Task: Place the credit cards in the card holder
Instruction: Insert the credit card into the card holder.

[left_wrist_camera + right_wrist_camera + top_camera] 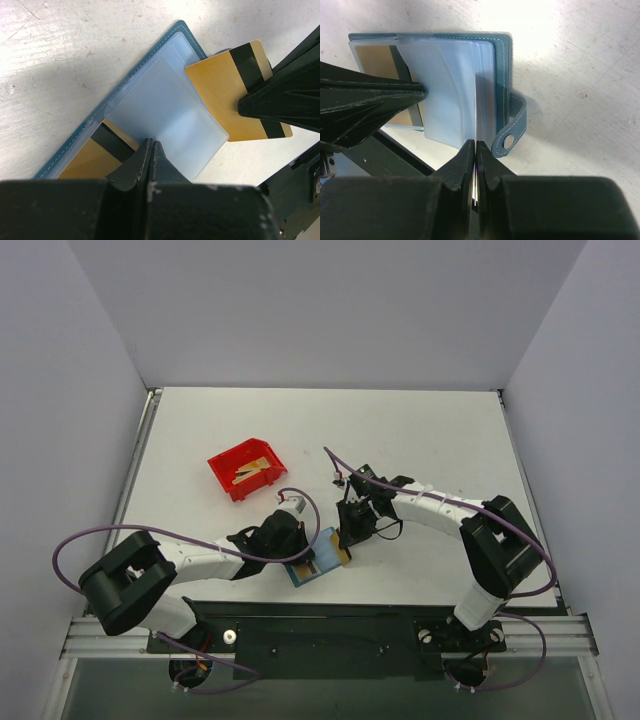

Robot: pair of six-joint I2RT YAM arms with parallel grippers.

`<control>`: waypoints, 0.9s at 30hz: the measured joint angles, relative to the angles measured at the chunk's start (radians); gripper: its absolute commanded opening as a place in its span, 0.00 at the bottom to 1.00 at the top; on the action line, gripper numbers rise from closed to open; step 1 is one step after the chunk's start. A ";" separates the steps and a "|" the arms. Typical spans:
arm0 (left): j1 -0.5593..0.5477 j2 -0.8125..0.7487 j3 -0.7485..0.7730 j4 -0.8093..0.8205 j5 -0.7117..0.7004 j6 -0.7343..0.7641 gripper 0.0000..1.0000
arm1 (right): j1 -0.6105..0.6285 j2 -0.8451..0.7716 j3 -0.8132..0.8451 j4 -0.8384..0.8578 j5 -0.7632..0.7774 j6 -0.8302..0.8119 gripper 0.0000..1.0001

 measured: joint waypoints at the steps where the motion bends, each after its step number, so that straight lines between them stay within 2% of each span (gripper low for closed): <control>1: 0.000 0.000 0.000 0.000 0.000 0.000 0.00 | 0.000 0.000 0.000 0.000 -0.004 0.000 0.00; 17: 0.000 0.003 0.005 -0.003 0.002 0.001 0.00 | 0.000 0.000 -0.008 0.103 -0.162 0.043 0.00; 27: 0.000 -0.122 0.018 -0.159 0.002 0.031 0.00 | 0.000 0.000 -0.039 0.164 -0.208 0.086 0.00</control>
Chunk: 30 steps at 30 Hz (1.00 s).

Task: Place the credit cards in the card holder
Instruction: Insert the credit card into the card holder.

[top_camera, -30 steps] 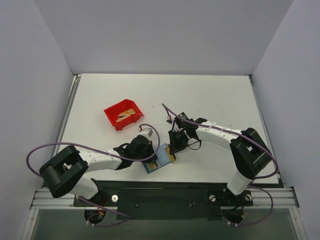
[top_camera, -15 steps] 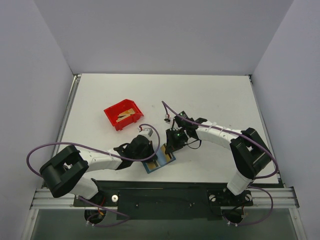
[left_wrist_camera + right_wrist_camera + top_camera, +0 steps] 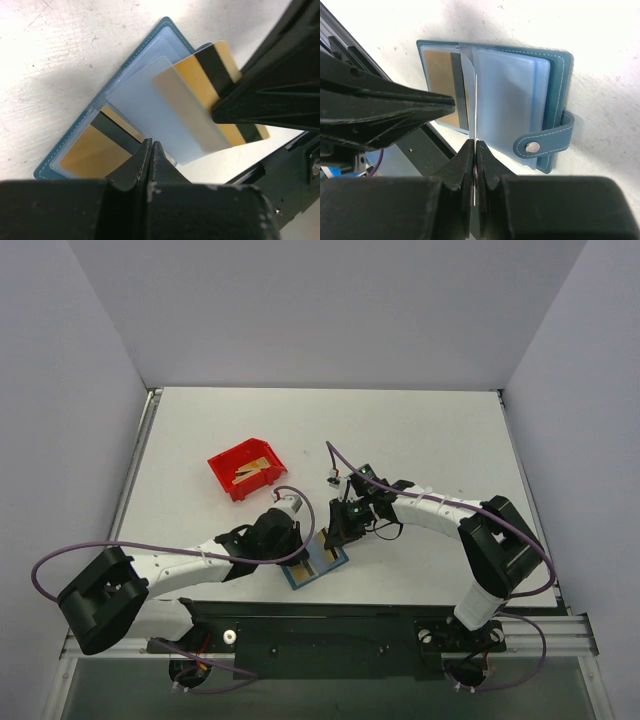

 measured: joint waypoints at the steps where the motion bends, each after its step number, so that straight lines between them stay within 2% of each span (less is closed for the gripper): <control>1: 0.000 -0.015 0.002 -0.011 0.000 0.002 0.00 | 0.000 0.000 -0.003 0.010 -0.005 0.005 0.00; 10: 0.000 -0.117 0.011 -0.091 -0.007 0.014 0.00 | 0.006 0.000 -0.017 0.089 -0.057 0.058 0.00; 18: 0.005 -0.262 0.041 -0.200 -0.067 0.014 0.00 | 0.047 0.003 -0.016 0.114 -0.068 0.079 0.00; 24: 0.012 -0.372 0.056 -0.253 -0.115 0.014 0.00 | 0.083 0.069 -0.008 0.134 -0.069 0.086 0.00; 30: 0.023 -0.340 0.042 -0.249 -0.123 0.013 0.00 | 0.105 0.135 0.009 0.137 -0.059 0.087 0.00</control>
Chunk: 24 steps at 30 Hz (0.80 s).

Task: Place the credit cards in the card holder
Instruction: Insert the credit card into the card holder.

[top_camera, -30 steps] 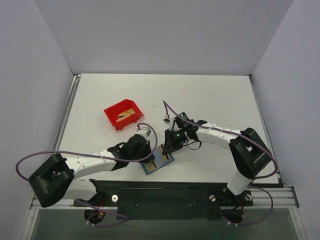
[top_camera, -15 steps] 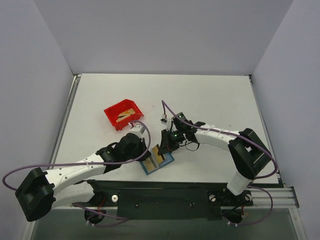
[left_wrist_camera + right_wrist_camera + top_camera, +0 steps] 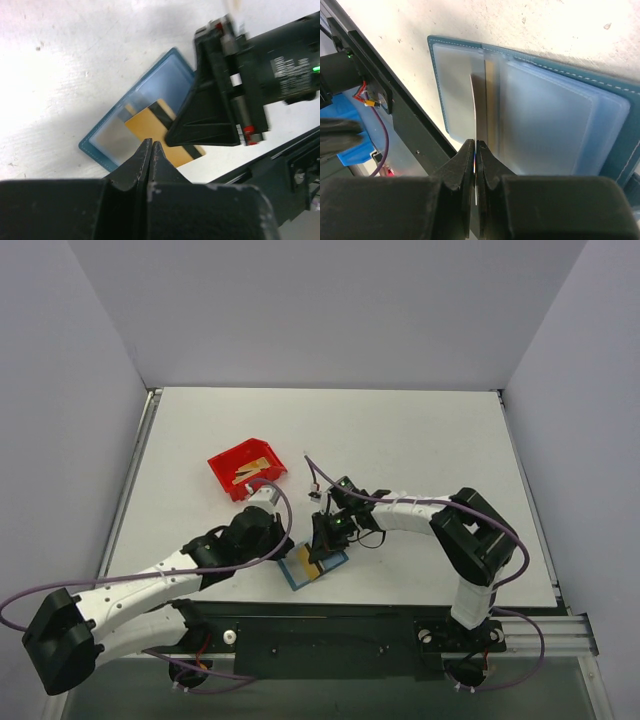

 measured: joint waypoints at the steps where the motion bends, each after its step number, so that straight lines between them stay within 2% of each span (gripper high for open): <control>1: 0.000 0.016 -0.009 0.003 0.003 -0.001 0.00 | 0.002 0.002 0.001 -0.001 0.000 0.000 0.00; 11: -0.010 0.167 -0.125 0.074 0.057 -0.026 0.00 | 0.001 0.002 0.009 0.007 0.016 0.003 0.00; 17: -0.014 0.181 -0.144 0.128 0.071 -0.042 0.00 | -0.015 0.000 0.011 0.005 0.015 0.000 0.00; 24: -0.014 0.213 -0.154 0.203 0.081 -0.056 0.00 | -0.091 -0.022 0.011 -0.018 0.014 -0.029 0.00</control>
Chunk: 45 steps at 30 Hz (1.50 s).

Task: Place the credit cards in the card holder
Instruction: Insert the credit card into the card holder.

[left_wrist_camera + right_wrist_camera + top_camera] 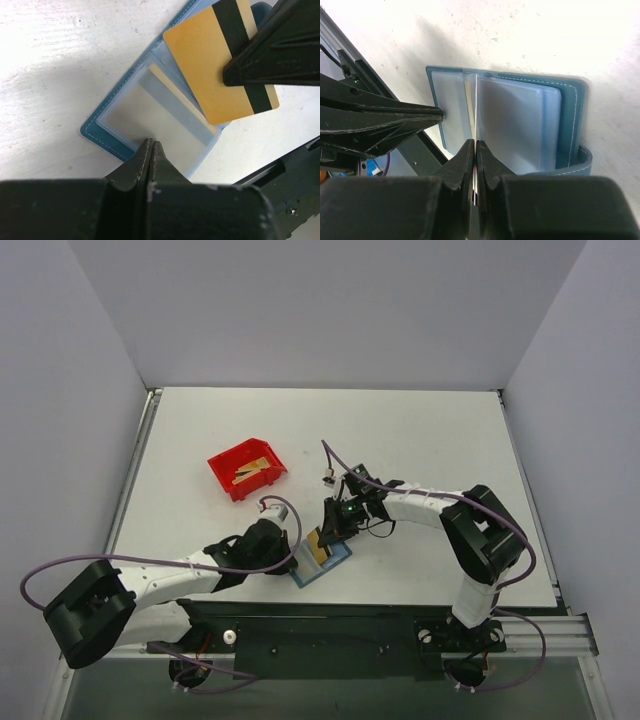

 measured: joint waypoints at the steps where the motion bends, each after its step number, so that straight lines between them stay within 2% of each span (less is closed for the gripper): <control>1: 0.000 0.005 0.000 0.009 0.001 -0.002 0.00 | -0.009 -0.001 0.000 0.000 0.000 -0.005 0.00; 19: 0.000 0.021 -0.002 0.040 0.005 -0.015 0.00 | -0.018 -0.001 0.000 -0.013 -0.063 -0.044 0.00; 29: 0.000 0.020 -0.002 0.040 0.005 -0.015 0.00 | -0.018 -0.001 0.010 -0.093 0.016 -0.089 0.00; 45: -0.001 0.020 -0.002 0.039 -0.004 -0.015 0.00 | 0.024 0.003 0.026 -0.108 0.010 -0.115 0.00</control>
